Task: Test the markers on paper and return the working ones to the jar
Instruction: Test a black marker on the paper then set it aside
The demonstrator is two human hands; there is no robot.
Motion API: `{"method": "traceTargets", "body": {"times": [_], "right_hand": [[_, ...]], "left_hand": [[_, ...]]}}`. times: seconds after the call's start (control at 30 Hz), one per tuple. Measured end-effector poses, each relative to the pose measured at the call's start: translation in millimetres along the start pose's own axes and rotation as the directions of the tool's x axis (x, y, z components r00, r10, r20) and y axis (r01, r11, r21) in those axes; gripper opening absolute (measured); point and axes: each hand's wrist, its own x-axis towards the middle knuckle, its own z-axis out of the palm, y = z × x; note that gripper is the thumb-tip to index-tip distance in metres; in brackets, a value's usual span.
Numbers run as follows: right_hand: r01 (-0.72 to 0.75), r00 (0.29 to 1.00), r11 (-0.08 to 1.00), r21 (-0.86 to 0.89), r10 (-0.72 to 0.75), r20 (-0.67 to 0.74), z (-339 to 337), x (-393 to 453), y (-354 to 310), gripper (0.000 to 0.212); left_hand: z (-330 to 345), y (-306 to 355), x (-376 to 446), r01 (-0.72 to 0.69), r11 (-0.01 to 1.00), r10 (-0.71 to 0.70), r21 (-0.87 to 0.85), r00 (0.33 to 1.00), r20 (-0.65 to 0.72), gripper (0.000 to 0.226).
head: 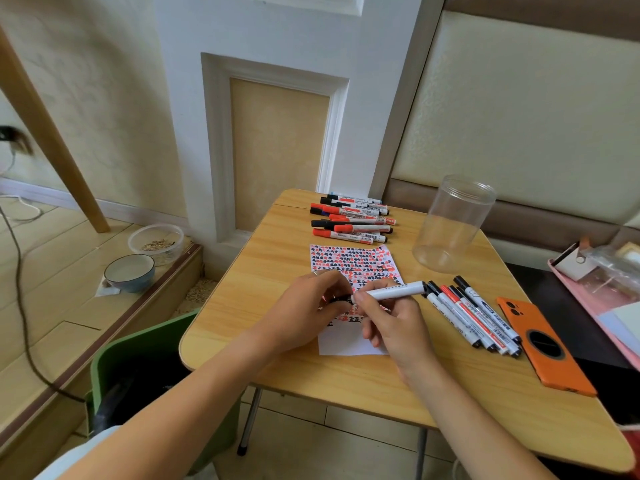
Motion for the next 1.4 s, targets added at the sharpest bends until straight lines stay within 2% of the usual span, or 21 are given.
{"method": "traceTargets", "body": {"times": [0.17, 0.3, 0.43, 0.6, 0.77, 0.9, 1.27, 1.4], "right_hand": [[-0.020, 0.999, 0.999, 0.047, 0.019, 0.029, -1.4, 0.2, -2.8, 0.008], [-0.073, 0.996, 0.986, 0.147, 0.079, -0.037, -0.2, -0.7, -7.0, 0.026], [-0.084, 0.985, 0.968, 0.236, 0.116, -0.125, -8.1, 2.3, -5.4, 0.015], [-0.043, 0.997, 0.999, 0.031, 0.045, -0.065, -2.3, 0.5, -1.2, 0.012], [0.014, 1.000, 0.997, -0.077, -0.015, -0.008, 0.1, 2.3, 4.4, 0.014], [0.024, 0.999, 0.989, -0.149, -0.020, 0.028, 0.3, 0.8, 5.9, 0.013], [0.052, 0.998, 0.971, -0.232, -0.044, 0.040, 2.7, -0.2, 6.1, 0.019], [0.075, 0.997, 0.964, -0.254, -0.066, 0.042, 2.9, -1.2, 5.9, 0.021]], "left_hand": [[1.1, 3.2, -0.5, 0.016, 0.997, -0.018, -0.077, 0.999, -0.029, 0.008], [-5.8, -0.5, -1.0, 0.057, 0.996, -0.061, -0.067, 0.997, -0.044, 0.008], [-13.3, -3.4, -3.7, 0.085, 0.994, -0.088, -0.068, 0.995, -0.044, 0.009], [-7.4, -0.2, -7.1, 0.107, 0.969, -0.115, -0.223, 0.993, -0.022, 0.009], [3.3, -2.6, -7.5, 0.127, 0.957, -0.131, -0.261, 0.991, 0.003, 0.031], [3.6, -4.0, -6.7, 0.187, 0.913, -0.191, -0.363, 0.981, 0.025, 0.019], [3.6, -5.3, -7.6, 0.147, 0.928, -0.152, -0.341, 0.988, 0.011, 0.007], [2.3, -6.4, -7.9, 0.138, 0.928, -0.143, -0.346, 0.990, 0.013, 0.010]]}}
